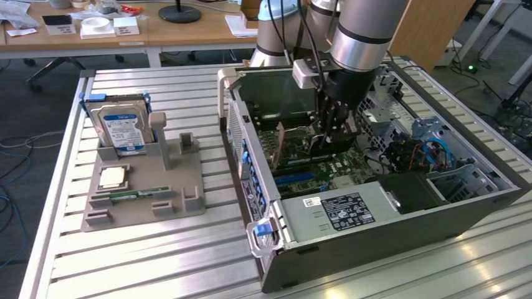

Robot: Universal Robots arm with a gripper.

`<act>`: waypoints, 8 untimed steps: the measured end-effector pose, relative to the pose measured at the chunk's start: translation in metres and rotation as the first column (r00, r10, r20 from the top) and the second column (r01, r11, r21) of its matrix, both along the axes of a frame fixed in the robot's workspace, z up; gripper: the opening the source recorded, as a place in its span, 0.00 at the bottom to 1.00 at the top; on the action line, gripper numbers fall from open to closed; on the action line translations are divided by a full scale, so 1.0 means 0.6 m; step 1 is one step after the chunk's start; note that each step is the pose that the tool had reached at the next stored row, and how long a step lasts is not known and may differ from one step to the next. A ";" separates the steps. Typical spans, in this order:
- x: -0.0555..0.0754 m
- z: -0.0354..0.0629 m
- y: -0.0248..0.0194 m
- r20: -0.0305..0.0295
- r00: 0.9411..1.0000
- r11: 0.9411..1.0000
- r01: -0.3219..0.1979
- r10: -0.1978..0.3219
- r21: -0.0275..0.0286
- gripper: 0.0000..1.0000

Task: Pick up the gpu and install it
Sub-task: 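Insert the gpu into the slot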

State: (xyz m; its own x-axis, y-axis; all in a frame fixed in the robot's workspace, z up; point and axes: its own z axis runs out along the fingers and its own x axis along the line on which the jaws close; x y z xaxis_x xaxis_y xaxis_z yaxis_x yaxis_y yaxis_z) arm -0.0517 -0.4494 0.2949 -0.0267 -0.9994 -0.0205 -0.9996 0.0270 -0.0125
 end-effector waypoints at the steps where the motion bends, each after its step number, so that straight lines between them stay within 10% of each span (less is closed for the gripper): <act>1: 0.000 -0.001 -0.0001 0.000 1.000 1.000 0.000 0.000 0.000 0.26; 8: 0.000 -0.003 -0.0001 0.000 1.000 1.000 0.000 0.000 -0.001 0.26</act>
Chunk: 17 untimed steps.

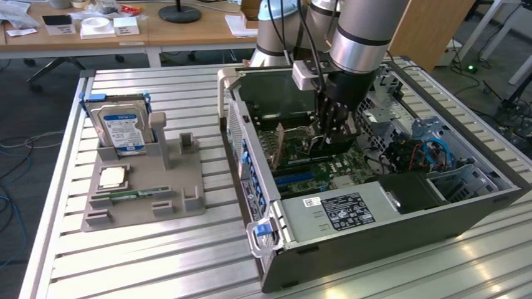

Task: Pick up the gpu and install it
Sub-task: 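Insert the gpu into the slot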

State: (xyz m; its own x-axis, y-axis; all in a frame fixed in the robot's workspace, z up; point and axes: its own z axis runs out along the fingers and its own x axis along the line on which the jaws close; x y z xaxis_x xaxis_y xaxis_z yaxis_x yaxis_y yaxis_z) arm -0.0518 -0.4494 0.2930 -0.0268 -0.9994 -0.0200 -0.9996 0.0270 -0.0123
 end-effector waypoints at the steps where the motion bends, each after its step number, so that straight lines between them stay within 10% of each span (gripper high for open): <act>1: 0.000 0.000 0.0000 0.000 1.000 1.000 0.000 0.000 0.000 0.26; 17: -0.001 -0.007 0.0000 0.000 1.000 1.000 0.000 0.000 0.000 0.26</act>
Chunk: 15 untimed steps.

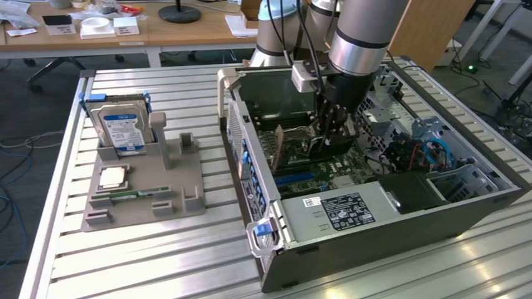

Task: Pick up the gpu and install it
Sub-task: 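Insert the gpu into the slot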

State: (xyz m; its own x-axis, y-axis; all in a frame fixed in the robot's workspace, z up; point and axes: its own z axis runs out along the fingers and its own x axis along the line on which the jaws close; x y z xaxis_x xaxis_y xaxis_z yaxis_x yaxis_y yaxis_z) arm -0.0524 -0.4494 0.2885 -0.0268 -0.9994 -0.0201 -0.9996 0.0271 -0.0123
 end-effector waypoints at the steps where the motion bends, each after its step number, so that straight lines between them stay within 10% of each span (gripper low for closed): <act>1: -0.001 -0.001 0.0000 0.000 1.000 1.000 0.000 0.000 0.000 0.26; 15: -0.014 -0.013 -0.0096 0.000 1.000 1.000 -0.005 0.005 0.000 0.26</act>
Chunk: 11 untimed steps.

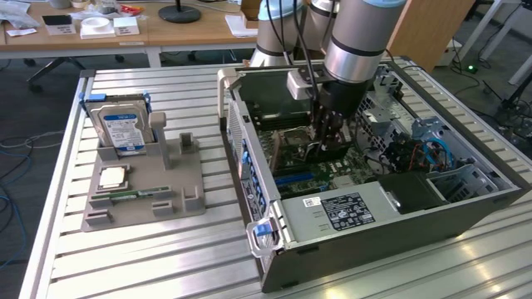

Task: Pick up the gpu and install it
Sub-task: 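Insert the gpu into the slot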

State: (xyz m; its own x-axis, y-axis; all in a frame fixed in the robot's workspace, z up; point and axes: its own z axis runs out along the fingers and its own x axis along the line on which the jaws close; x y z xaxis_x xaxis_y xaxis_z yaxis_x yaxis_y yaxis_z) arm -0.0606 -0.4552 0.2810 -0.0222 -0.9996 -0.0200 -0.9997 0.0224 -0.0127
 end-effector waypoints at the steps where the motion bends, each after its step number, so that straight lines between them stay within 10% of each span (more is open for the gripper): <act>1: -0.001 -0.001 -0.0010 0.000 1.000 1.000 -0.001 0.001 0.000 0.26; 11: -0.015 -0.012 -0.0025 0.001 1.000 1.000 -0.012 0.012 0.000 0.26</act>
State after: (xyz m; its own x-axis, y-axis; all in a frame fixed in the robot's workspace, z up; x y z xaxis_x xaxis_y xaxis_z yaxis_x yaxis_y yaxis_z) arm -0.0694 -0.4567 0.2738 -0.0100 -0.9998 -0.0199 -0.9999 0.0102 -0.0134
